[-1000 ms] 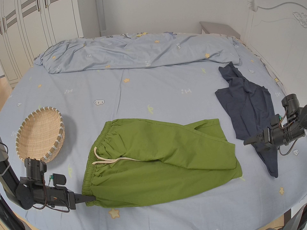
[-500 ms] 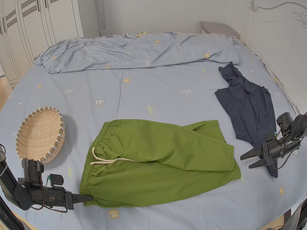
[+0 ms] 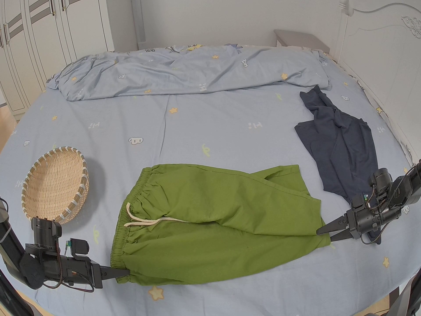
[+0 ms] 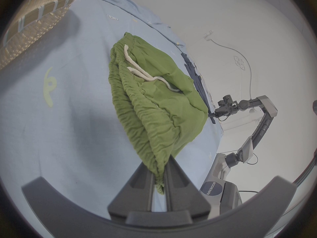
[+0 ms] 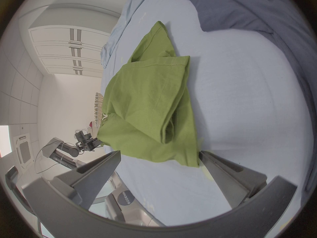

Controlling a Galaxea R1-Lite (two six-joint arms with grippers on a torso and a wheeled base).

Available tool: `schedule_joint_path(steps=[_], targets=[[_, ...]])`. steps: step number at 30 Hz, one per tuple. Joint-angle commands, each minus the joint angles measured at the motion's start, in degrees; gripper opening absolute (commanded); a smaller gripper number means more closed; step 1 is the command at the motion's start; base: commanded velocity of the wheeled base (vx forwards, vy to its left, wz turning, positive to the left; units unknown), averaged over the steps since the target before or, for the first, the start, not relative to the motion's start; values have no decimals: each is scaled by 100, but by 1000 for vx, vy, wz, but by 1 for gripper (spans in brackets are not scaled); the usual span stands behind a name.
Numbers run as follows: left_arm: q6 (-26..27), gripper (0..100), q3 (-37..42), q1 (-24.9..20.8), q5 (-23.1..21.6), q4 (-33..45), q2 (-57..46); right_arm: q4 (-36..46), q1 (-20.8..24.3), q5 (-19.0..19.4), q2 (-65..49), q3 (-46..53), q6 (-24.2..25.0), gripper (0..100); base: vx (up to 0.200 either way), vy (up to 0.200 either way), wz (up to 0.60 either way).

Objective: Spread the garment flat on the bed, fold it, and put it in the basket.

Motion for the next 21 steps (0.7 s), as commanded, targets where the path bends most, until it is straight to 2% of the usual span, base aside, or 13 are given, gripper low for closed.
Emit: schedule_joint_path(steps=[1,4,10,18,21], targets=[[-4,0,-2,-12,-12,-3,-4,-278,-42,-207,166,220,14,100,0,0,0],[-4,0,6,-12,-12,-3,-4,-286,-33,-312,157,229,-4,100,0,0,0],[4,0,-2,-12,-3,-3,-4,-366,20,-277,166,343,-4,100,0,0,0],[4,0,6,-21,-12,-3,-4,-1710,90,-207,333,923,5,100,0,0,0],[4,0,6,-21,-12,-3,-13,-1956,90,-66,350,1011,31,100,0,0,0]])
